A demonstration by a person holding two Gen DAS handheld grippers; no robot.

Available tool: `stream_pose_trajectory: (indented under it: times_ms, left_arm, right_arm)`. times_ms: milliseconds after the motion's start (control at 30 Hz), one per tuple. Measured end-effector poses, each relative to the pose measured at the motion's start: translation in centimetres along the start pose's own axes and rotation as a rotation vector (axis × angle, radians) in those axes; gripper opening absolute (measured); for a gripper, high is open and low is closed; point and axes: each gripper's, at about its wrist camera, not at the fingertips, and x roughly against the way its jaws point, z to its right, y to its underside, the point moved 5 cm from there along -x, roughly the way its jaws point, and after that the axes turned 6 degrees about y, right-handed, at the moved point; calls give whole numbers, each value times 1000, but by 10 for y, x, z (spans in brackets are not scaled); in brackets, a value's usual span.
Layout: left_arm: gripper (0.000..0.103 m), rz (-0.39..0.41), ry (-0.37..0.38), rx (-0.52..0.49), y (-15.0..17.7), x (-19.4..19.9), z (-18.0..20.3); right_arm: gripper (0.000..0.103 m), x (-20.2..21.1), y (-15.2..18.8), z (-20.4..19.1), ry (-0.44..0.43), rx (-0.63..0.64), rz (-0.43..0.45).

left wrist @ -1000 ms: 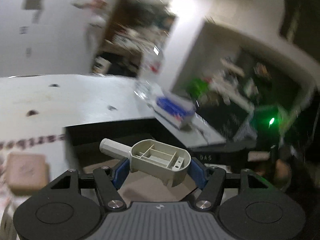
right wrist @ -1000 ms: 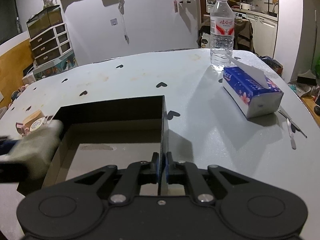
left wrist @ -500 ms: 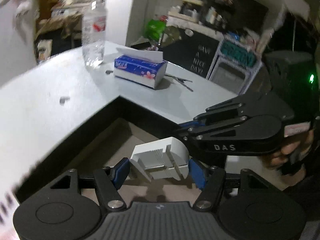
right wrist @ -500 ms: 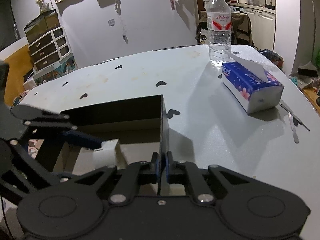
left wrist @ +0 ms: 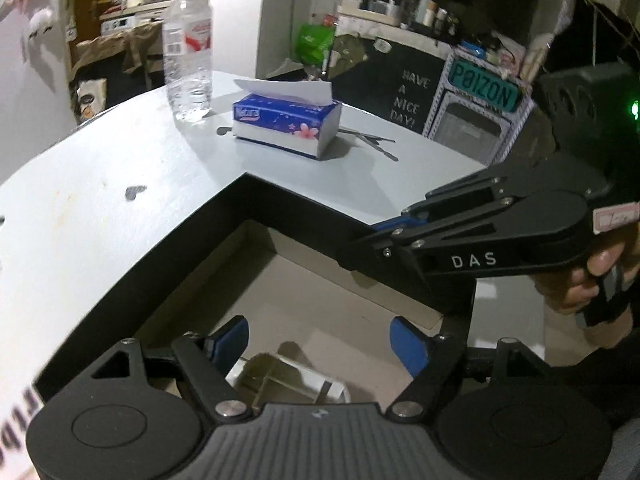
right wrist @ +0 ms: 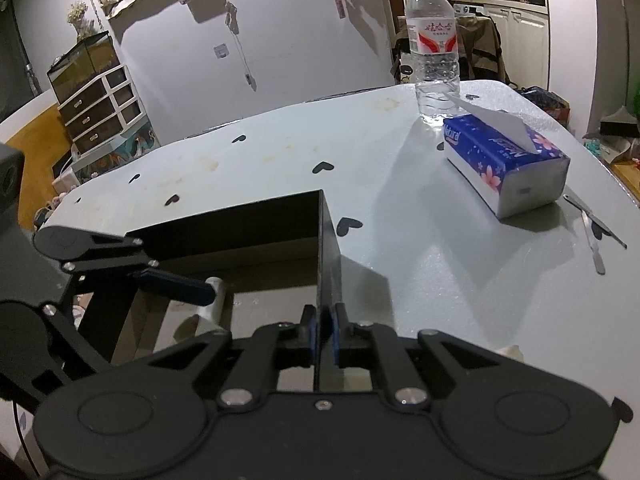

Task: Organize rigid objects
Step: 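Carry the beige holder into the black box and release it with the left gripper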

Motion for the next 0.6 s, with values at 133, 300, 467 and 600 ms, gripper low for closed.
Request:
stream_pose_trajectory:
  times_ms: [133,300,467,600]
  left_arm:
    - [78,19,-13,61,6,10,-4]
    - [76,1,-49,136,14,22,-8]
    - [68,-59,-93,143,21,23,-9]
    - [55,-105,-69,152,22,8,-9]
  right_arm:
    - [9,0,0,0,3,2,-1]
    - [9,0,0,-1,7,4,-2]
    - [9,-1,0,-2,6,3,-1]
    - [9,-1,-1,-1,7,0,-2]
